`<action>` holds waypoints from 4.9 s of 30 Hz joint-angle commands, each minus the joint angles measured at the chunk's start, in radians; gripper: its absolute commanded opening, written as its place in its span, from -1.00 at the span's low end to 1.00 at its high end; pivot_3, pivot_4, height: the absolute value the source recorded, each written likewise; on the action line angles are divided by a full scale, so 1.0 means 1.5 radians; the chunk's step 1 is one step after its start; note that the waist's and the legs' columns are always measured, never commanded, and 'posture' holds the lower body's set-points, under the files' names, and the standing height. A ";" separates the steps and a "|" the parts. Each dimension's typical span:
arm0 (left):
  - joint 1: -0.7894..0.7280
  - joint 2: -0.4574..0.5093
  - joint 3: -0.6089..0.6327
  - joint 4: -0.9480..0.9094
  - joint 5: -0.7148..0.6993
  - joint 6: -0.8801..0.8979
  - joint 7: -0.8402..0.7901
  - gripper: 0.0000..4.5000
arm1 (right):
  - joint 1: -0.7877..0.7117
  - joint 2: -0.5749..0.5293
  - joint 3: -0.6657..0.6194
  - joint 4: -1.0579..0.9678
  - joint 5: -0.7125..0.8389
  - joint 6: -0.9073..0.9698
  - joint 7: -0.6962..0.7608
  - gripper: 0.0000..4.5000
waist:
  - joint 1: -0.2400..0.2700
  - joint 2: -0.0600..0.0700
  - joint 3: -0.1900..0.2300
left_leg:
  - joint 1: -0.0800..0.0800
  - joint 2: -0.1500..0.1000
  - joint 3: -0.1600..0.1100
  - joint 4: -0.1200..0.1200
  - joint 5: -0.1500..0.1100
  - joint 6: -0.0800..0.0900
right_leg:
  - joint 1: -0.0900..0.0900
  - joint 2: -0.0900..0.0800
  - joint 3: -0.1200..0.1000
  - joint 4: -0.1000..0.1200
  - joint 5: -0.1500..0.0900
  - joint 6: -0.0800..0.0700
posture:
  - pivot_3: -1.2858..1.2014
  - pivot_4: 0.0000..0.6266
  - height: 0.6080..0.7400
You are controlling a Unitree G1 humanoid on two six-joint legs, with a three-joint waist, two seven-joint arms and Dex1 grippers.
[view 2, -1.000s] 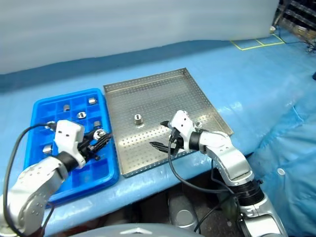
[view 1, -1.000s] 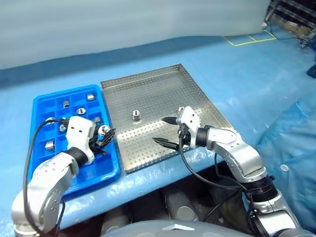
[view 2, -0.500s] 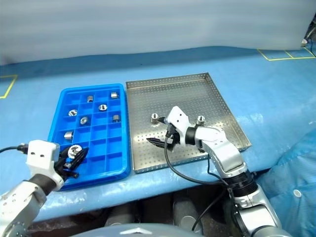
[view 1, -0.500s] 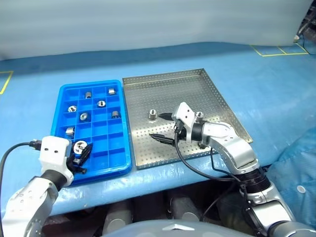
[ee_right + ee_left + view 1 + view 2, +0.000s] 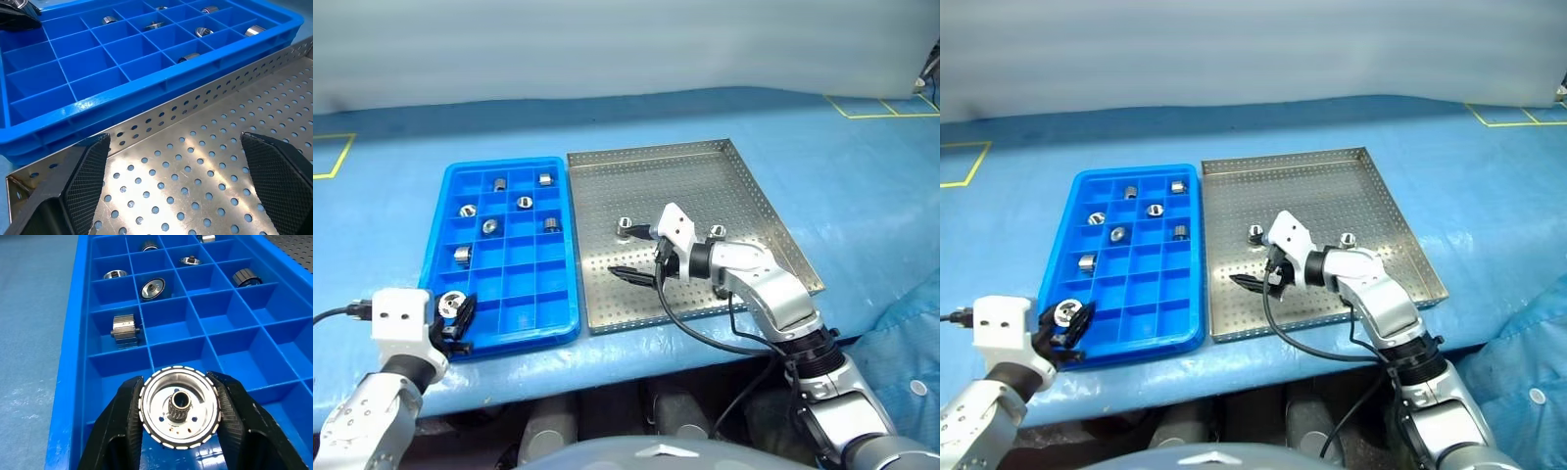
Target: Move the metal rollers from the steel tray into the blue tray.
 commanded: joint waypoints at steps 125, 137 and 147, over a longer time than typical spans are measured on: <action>-0.380 0.081 -0.218 0.152 0.092 0.051 -0.059 -0.20 | 0.096 -0.024 -0.093 -0.165 0.043 0.023 -0.081 1.00 | -0.192 0.001 0.000 | -0.001 0.000 -0.001 0.003 -0.001 0.001 | 0.001 0.001 0.004 0.001 0.004 0.010 | -0.14 -0.52 1.00; -0.253 0.113 -0.138 0.057 0.136 0.081 0.002 -0.20 | 0.046 -0.005 -0.047 -0.091 0.008 -0.013 -0.068 1.00 | -0.110 0.001 0.000 | -0.002 0.000 -0.002 0.003 -0.001 0.001 | 0.000 -0.001 0.003 0.000 0.002 0.006 | -0.08 -0.52 1.00; -0.187 0.101 -0.096 0.044 0.139 0.087 0.012 -0.20 | 0.053 -0.006 -0.037 -0.079 -0.015 -0.015 -0.081 1.00 | -0.084 0.001 0.000 | -0.002 0.001 -0.001 0.004 -0.001 0.001 | 0.000 -0.001 0.002 0.000 0.002 0.003 | -0.06 -0.52 1.00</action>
